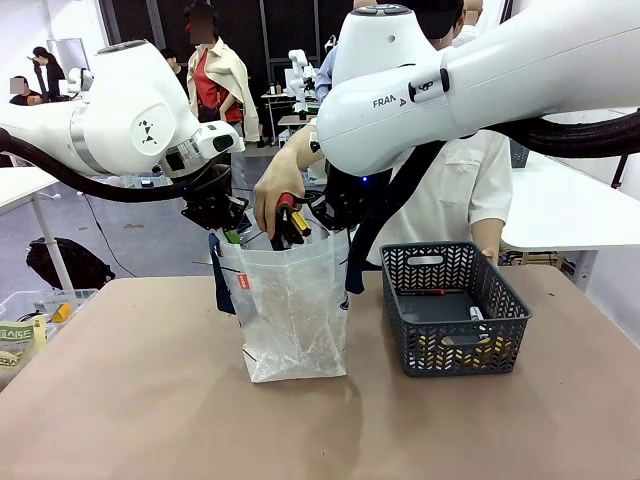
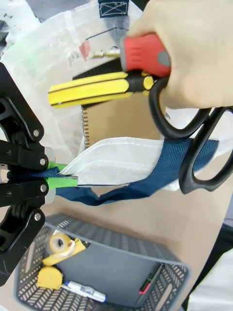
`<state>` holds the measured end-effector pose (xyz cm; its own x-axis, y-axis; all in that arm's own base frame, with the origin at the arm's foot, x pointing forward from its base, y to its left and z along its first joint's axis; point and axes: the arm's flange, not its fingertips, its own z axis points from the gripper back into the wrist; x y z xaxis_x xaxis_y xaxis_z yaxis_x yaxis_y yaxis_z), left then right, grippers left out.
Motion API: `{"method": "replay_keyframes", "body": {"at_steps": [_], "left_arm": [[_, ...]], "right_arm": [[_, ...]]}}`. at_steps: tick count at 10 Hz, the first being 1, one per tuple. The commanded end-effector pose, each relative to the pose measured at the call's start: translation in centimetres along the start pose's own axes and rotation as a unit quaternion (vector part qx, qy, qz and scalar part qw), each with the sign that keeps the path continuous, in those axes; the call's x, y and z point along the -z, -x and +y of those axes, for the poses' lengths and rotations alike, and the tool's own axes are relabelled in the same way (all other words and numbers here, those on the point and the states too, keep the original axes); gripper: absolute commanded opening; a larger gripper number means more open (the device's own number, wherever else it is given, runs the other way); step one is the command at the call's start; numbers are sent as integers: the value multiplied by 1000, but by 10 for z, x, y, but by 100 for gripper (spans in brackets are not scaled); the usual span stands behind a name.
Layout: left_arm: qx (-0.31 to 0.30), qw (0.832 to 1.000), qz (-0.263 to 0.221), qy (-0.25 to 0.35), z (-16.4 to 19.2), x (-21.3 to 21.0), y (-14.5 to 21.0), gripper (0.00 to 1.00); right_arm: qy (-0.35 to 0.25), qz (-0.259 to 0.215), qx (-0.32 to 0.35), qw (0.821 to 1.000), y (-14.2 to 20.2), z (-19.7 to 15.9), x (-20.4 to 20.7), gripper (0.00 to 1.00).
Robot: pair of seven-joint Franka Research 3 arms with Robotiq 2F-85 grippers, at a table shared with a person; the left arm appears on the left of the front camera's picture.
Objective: Transfer purchased items from the store into the shopping bag.
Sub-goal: Move the Reusable shopping bag to the right side of the table.
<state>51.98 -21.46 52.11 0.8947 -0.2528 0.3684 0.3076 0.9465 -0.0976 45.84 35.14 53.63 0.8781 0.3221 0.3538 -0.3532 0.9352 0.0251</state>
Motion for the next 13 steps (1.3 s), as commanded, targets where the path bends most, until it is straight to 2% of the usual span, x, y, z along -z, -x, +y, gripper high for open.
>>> {"method": "replay_keyframes", "body": {"at_steps": [1,13], "left_arm": [[0,1000,-1,3,-1,1,2,0],[0,1000,-1,3,-1,1,2,0]], "right_arm": [[-1,1,3,1000,1,-1,1,0],[-1,1,3,1000,1,-1,1,0]]}}
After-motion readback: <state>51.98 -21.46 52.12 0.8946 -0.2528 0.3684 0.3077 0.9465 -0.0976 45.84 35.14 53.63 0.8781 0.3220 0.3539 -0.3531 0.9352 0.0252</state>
